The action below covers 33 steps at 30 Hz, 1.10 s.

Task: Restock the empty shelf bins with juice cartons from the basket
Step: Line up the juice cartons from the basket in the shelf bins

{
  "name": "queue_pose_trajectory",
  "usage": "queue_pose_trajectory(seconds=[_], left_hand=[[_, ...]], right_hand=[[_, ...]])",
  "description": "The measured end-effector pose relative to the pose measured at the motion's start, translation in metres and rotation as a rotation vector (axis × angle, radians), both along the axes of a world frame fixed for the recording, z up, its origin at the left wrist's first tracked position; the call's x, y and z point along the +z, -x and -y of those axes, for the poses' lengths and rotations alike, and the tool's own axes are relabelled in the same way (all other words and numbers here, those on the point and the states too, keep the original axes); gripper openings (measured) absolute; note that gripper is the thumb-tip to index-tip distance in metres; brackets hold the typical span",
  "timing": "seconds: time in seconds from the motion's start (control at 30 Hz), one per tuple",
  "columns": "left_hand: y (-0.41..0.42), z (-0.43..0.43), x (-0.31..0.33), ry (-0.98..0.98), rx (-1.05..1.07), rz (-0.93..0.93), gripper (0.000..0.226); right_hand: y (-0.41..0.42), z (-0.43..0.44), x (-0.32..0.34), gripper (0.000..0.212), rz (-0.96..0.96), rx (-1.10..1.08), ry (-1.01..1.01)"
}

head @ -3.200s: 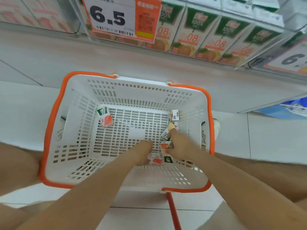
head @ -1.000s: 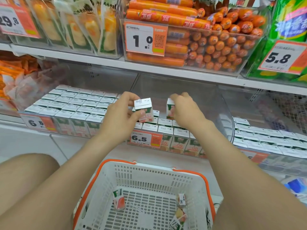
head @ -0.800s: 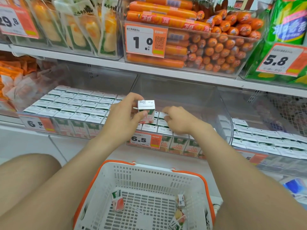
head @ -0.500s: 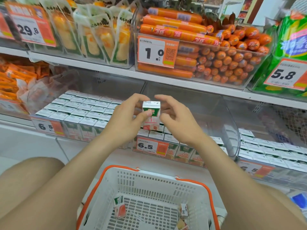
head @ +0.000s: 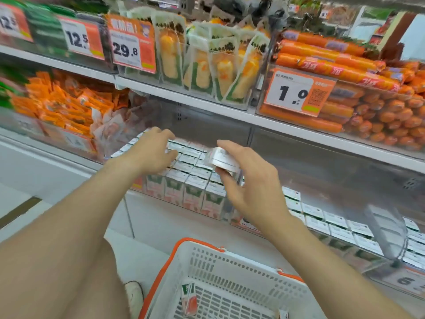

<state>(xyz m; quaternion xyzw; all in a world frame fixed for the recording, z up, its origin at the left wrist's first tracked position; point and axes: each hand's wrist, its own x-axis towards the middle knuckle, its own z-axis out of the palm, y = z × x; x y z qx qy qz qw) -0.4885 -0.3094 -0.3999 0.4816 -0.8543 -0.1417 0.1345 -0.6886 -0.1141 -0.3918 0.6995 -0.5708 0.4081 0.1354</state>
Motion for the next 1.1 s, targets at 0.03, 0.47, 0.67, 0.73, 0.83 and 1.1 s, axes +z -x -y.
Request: queue_pose_trajectory(seconds=[0.03, 0.47, 0.67, 0.73, 0.83, 1.1], left_hand=[[-0.005, 0.011, -0.007, 0.010, 0.014, 0.009, 0.062], [-0.022, 0.036, -0.038, 0.008, 0.026, 0.174, 0.090], [-0.024, 0.037, -0.037, -0.011, 0.014, 0.208, 0.083], [-0.025, 0.036, -0.036, -0.009, 0.012, 0.205, 0.082], [-0.025, 0.035, -0.035, -0.016, 0.011, 0.204, 0.081], [-0.022, 0.026, -0.022, -0.033, 0.007, 0.206, 0.050]], right_hand=[[-0.008, 0.017, 0.001, 0.052, -0.073, -0.040, -0.003], [-0.065, 0.254, -0.023, 0.047, -0.023, -0.262, -0.350], [-0.074, 0.310, -0.031, 0.048, 0.134, -0.173, -0.669], [-0.074, 0.316, -0.032, 0.035, 0.087, -0.149, -0.769], [-0.072, 0.320, -0.030, 0.031, 0.049, -0.117, -0.839], [-0.065, 0.273, -0.013, 0.048, 0.008, -0.042, -0.797]])
